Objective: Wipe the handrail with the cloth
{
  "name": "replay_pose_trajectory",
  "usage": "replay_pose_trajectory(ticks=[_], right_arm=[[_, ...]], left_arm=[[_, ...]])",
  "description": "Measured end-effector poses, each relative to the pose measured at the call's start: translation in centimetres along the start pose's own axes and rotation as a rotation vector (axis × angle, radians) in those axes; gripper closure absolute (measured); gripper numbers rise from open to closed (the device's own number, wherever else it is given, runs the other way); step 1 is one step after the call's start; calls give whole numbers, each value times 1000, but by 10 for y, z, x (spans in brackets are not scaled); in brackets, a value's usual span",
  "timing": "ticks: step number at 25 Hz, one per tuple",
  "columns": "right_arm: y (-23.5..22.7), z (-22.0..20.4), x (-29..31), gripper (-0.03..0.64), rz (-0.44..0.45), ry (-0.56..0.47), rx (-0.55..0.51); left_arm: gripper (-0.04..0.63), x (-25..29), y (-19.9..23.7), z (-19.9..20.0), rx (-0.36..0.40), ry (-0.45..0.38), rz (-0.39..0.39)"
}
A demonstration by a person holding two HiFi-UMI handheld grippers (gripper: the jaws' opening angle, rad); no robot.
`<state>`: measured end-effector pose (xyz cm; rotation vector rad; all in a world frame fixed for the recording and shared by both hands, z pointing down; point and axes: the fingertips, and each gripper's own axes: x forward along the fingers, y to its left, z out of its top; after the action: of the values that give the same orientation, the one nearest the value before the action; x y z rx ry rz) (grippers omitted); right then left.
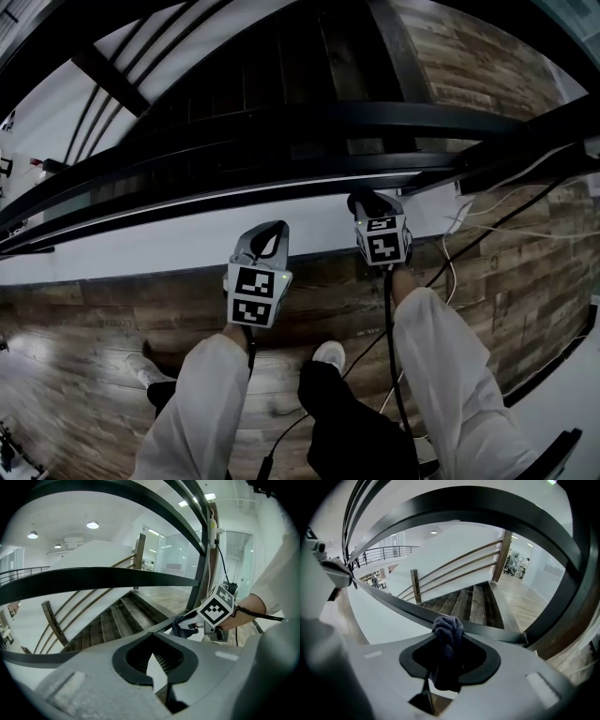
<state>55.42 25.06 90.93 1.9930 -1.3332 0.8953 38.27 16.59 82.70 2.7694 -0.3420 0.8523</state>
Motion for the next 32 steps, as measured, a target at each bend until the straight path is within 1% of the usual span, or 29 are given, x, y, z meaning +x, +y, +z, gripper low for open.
replay_pose_trajectory(ticks=[4,9,11,14,17,20,23,27,29,32], right_arm=[[-36,-9,-5,499,-32,2,28],[-75,-18,-9,499,-51,14,16],[-90,-22,-12,499,-74,16,24],[-118,-30,-13,499,-116,21,59],[-135,-33,-12,497,-145,37,59],[-153,-39,-12,497,-192,65,112],[-152,-40,-12,497,-192,73,104],[-148,-38,-17,500,-191,75,121],[-137,-29,-24,502,-164,53,119],[-102,-13,-38,503,-94,32,88]], left_arm=[[597,14,-12,5,2,6,-4],[597,30,-37,10,15,13,-35],[596,33,-43,12,25,15,-46],[596,32,-42,9,29,31,-43],[597,34,-36,7,32,56,-33],[596,36,-35,10,41,71,-32],[597,36,-40,16,47,61,-42],[597,31,-48,23,51,51,-59],[596,24,-49,25,56,55,-66],[597,9,-51,26,57,65,-72]])
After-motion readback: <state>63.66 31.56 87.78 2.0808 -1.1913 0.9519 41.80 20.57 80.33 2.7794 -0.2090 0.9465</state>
